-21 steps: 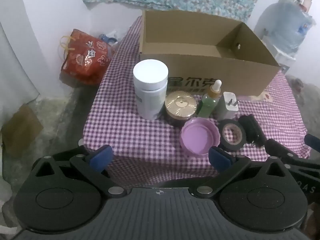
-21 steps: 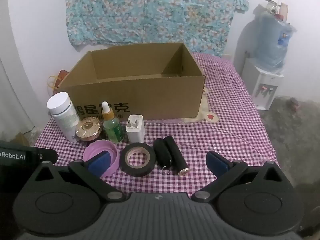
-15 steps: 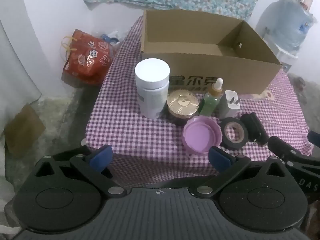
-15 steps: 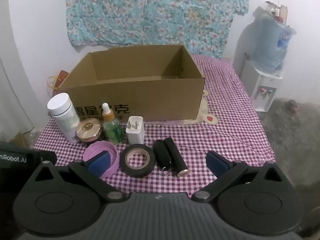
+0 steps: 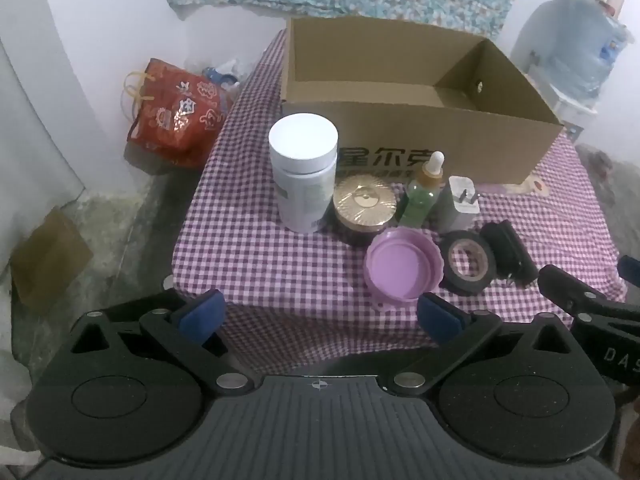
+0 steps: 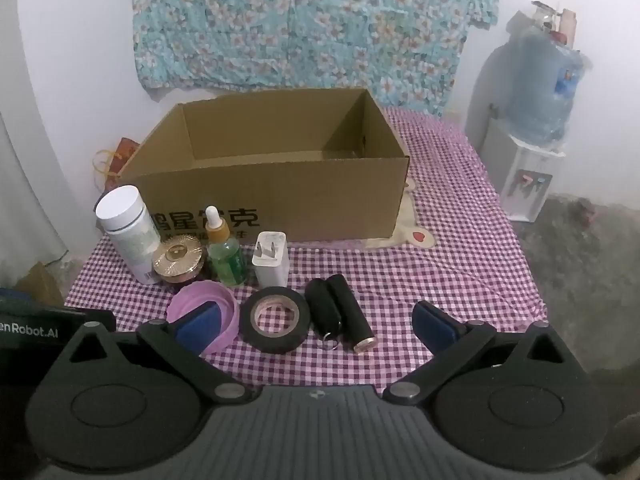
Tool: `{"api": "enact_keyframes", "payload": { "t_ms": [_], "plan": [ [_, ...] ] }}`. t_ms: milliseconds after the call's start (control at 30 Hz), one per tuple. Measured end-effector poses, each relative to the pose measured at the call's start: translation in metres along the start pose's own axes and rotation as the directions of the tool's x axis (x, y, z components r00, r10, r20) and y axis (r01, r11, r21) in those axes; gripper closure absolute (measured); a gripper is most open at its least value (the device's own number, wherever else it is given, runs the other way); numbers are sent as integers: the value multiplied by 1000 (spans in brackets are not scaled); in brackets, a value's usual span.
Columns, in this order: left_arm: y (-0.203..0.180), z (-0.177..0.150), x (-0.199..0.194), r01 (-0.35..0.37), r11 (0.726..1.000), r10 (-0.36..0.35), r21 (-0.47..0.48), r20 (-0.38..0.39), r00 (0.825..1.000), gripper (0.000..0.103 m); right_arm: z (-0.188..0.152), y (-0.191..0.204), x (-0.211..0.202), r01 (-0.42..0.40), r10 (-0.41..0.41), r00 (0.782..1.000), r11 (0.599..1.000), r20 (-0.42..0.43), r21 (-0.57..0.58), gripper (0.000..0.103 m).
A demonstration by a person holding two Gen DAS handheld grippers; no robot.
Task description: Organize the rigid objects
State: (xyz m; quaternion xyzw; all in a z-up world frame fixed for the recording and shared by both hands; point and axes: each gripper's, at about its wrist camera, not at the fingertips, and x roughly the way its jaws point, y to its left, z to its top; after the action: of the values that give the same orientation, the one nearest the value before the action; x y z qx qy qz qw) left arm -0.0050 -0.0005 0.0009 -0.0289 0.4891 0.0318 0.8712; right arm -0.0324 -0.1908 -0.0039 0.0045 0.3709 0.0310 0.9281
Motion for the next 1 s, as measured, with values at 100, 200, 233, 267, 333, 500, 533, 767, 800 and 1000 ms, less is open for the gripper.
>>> {"api": "enact_keyframes", "payload": {
  "t_ms": [100, 200, 233, 267, 333, 500, 533, 767, 800, 1000],
  "plan": [
    [-1, 0, 0, -1, 1000, 1, 2, 1, 1000, 0, -1, 0, 0, -1, 1, 1000, 1000, 0, 0, 0],
    [-1, 0, 0, -3, 1000, 3, 2, 2, 1000, 0, 0, -1, 0, -2, 2, 1000, 1000, -1, 0, 0],
    [-1, 0, 0, -3, 1000, 3, 2, 2, 1000, 0, -1, -1, 0, -2, 2, 1000, 1000, 1, 1, 0],
    [-1, 0, 0, -2, 1000, 2, 3, 2, 1000, 0, -1, 0, 0, -1, 1, 1000, 1000, 1, 1, 0],
    [-1, 0, 0, -4, 1000, 4, 3, 2, 1000, 0, 0, 0, 0, -1, 1, 1000, 1000, 0, 1, 0],
    [-1, 1, 0, -8, 1000, 8, 5, 1, 1000, 0, 0, -1, 0, -2, 2, 1000, 1000, 0, 1, 0],
    [-1, 1, 0, -8, 1000, 8, 6, 2, 1000, 0, 0, -1, 0, -2, 2, 1000, 1000, 0, 1, 0],
    [-1, 1, 0, -10, 1000, 10, 7, 0, 1000, 0, -1, 0, 0, -4, 4, 1000, 1000, 0, 0, 0],
    [-1, 1, 1, -10, 1000, 10, 7, -1, 1000, 0, -1, 0, 0, -5, 5, 1000, 1000, -1, 0, 0],
    [-1, 0, 1, -12, 1000, 12, 8, 0, 1000, 0, -3, 1, 1, -9, 9, 1000, 1000, -5, -2, 0]
  ]
}}
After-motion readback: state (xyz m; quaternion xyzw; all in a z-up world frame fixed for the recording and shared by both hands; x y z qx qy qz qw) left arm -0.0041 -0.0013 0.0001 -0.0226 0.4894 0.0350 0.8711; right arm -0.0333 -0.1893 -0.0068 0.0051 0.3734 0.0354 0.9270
